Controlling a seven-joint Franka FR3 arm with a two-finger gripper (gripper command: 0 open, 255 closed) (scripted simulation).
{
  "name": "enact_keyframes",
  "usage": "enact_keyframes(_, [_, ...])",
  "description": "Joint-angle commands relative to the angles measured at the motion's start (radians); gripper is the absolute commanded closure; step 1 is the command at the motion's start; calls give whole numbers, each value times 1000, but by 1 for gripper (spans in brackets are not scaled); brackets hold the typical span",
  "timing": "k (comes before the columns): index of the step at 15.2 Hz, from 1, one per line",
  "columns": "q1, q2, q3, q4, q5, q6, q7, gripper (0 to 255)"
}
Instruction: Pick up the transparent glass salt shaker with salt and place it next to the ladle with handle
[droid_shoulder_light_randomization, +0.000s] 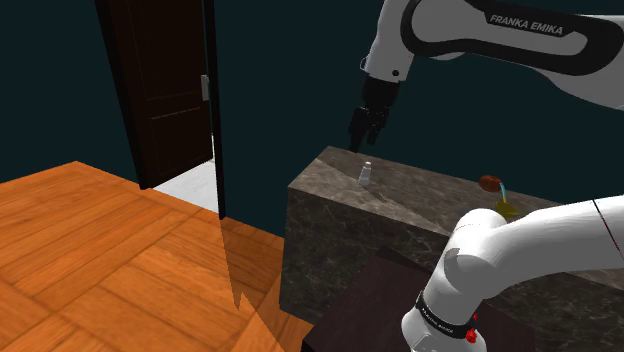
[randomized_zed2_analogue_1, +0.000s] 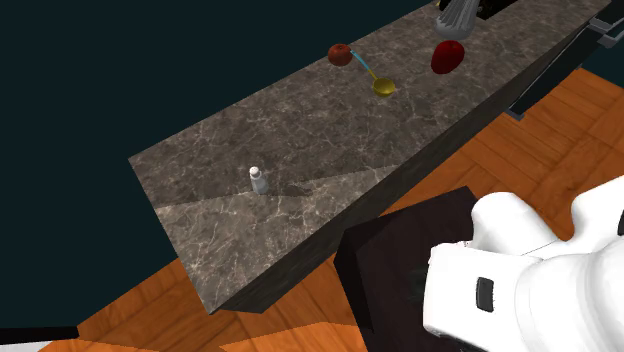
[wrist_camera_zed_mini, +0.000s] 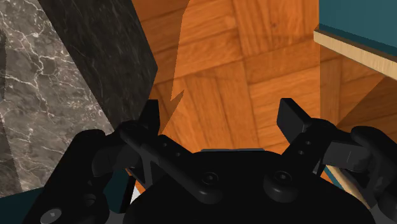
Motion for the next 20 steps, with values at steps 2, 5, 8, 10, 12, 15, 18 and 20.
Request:
enact_keyframes(2, [-7, 1, -17, -18, -13, 22, -18, 0])
enact_keyframes(5, [-29, 12, -67, -66, -50, 89, -70, 0])
enact_keyframes(8, [-52, 34, -119, -103, -85, 159, -121, 0])
enact_keyframes(10, [-67, 56, -155, -123, -107, 207, -155, 0])
enact_keyframes(12, [-82, 82, -191, -137, -128, 256, -188, 0])
enact_keyframes(15, [-101, 132, -246, -150, -155, 331, -239, 0])
enact_keyframes(18, [-118, 193, -302, -151, -175, 407, -289, 0])
enact_keyframes(20, [-127, 239, -340, -146, -183, 457, -324, 0])
